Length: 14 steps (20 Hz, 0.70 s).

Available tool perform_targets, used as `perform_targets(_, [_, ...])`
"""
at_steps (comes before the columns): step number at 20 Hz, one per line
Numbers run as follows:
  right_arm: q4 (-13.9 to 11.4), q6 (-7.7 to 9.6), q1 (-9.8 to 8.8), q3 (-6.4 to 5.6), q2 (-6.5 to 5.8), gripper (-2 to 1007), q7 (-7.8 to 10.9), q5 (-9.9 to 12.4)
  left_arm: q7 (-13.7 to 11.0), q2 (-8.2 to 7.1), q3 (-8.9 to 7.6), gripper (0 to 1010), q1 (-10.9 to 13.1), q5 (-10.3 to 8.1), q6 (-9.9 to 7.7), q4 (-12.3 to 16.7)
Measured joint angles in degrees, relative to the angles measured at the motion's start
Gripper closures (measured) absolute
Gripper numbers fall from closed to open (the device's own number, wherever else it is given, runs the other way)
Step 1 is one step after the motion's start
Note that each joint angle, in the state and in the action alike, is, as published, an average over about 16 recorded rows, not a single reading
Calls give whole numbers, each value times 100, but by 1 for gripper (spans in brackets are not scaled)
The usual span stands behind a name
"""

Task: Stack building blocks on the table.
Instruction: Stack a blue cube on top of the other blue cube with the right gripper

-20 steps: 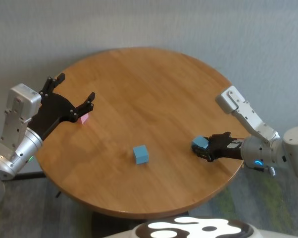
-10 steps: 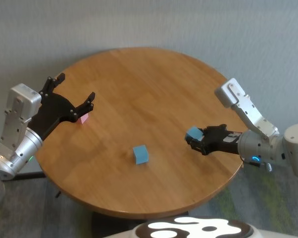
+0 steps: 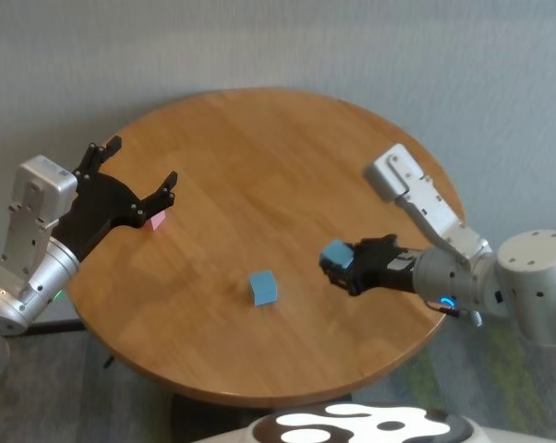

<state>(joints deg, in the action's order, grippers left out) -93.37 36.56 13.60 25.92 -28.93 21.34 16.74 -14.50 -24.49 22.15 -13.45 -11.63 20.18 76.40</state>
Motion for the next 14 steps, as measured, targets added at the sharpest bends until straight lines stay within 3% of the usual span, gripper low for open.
perform_targets(8, [-343,506,-130,-15,302,647,-95,30,0,0,0,10,0,0,0,0])
perform_targets(14, [-314,581,-132,6,506,647,-69,60,0,0,0,10,0,0,0,0])
